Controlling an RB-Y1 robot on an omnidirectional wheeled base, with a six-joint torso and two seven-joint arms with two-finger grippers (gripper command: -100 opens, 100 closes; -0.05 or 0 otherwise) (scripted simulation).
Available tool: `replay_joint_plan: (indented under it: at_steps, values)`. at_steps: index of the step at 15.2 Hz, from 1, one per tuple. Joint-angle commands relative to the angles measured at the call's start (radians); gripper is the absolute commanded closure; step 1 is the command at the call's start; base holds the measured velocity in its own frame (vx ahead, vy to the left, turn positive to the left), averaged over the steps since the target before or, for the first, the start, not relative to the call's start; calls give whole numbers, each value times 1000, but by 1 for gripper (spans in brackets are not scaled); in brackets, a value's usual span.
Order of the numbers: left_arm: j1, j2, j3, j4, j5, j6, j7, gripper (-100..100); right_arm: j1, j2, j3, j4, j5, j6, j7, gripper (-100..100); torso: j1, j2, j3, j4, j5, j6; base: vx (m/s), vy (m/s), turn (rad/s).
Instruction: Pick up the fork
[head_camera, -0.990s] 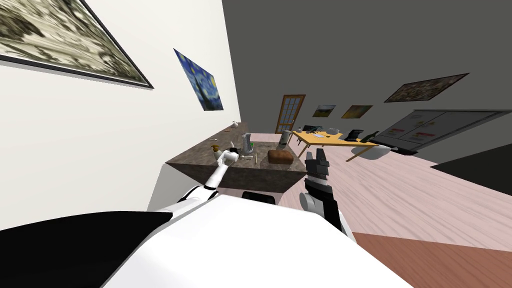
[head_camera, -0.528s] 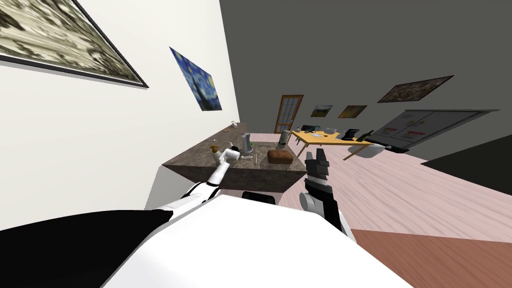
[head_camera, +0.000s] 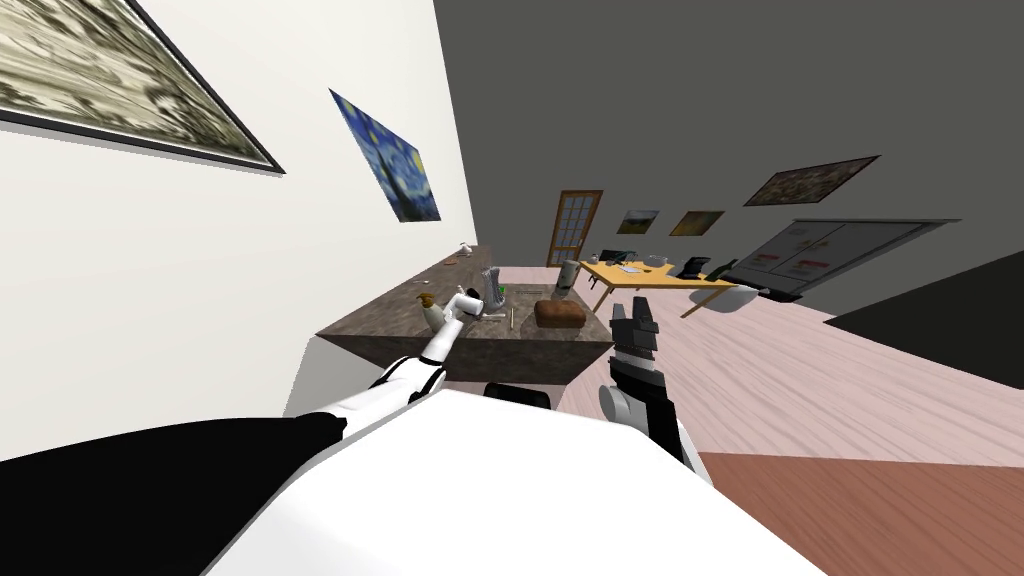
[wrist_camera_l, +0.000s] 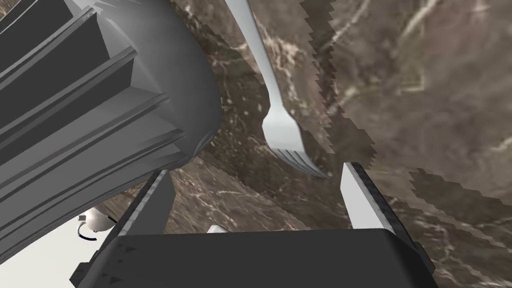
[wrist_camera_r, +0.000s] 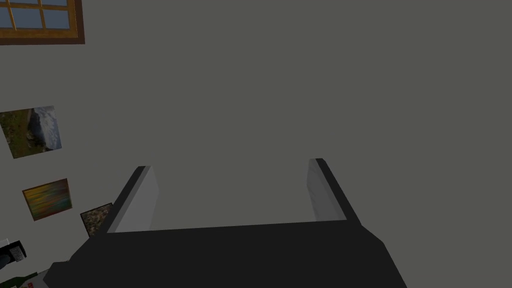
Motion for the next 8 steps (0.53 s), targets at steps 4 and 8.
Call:
replay_joint_plan:
  at_steps: [4, 8]
  values:
    - [-42, -9, -2, 30, 12, 110, -1, -100, 0, 0, 0, 0, 0, 0, 0, 0, 0, 0, 0, 0, 0, 0, 17, 21, -49]
    - [-65, -14, -4, 48, 17, 167, -2, -100, 0, 0, 0, 0, 0, 0, 0, 0, 0, 0, 0, 0, 0, 0, 15, 21, -36]
